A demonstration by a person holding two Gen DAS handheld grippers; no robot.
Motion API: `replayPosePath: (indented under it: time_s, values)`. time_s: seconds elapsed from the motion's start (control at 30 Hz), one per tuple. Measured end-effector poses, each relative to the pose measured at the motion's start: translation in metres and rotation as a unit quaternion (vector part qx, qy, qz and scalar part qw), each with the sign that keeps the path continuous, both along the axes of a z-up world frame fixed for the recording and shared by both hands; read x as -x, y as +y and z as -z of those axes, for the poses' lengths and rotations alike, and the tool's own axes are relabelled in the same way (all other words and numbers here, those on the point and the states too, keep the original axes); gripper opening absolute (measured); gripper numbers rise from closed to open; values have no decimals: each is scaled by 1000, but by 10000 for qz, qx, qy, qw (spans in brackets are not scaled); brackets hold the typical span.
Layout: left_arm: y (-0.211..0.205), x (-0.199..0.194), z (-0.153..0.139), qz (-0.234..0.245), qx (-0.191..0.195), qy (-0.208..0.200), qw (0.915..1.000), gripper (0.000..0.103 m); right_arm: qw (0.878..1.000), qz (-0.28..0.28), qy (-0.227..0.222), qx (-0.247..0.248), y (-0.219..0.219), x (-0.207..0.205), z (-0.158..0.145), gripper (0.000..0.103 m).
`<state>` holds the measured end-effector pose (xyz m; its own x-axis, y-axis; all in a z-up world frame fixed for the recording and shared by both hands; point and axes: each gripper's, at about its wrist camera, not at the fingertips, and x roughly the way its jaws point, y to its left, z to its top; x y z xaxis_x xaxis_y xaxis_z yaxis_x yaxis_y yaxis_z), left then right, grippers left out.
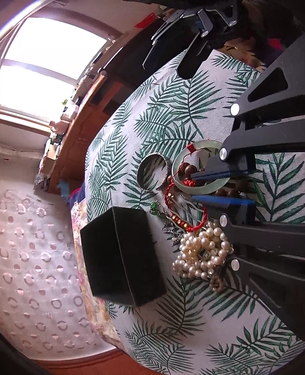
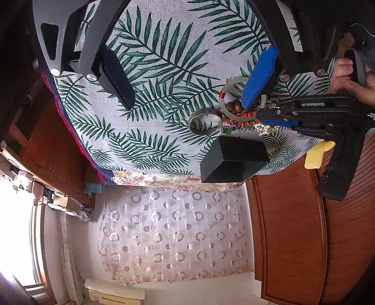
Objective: Organize jewelry
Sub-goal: 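Reach the left tool to the green jade bangle and grasp it, then lift the jade bangle with the left tool while the right tool grasps the silver bangle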
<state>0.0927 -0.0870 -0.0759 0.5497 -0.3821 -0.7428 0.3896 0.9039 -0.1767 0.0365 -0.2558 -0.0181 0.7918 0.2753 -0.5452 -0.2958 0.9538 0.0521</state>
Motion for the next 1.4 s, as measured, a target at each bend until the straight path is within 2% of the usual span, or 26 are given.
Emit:
replayPosePath:
  time_s: [0.33,0.53,0.67,0.97,1.07,1.23,1.4]
  values:
    - [-12,-17,8,58,-509,188,9985,9,10000,37,15,-4,-4,-2,4,93]
    - [-14,-20,10,158,-545,192,9982,8,10000,50,50,-6,-5,-3,6,93]
    - [-13,-18,5,259,-462,123,9985,7,10000,30,64,29,-4,-5,7,93]
    - [6,4,-31,87,-153,-449,9988,7,9995,-208,150,190,1,-29,8,93]
    - [17,8,-42,-22,-75,-615,9981,7,9985,-392,241,295,6,-43,8,88]
    - [39,10,-57,-260,72,-852,9960,7,9928,-843,608,591,17,-75,17,82]
    - [58,10,-66,-475,179,-990,9938,7,9841,-1257,1068,666,31,-99,32,78]
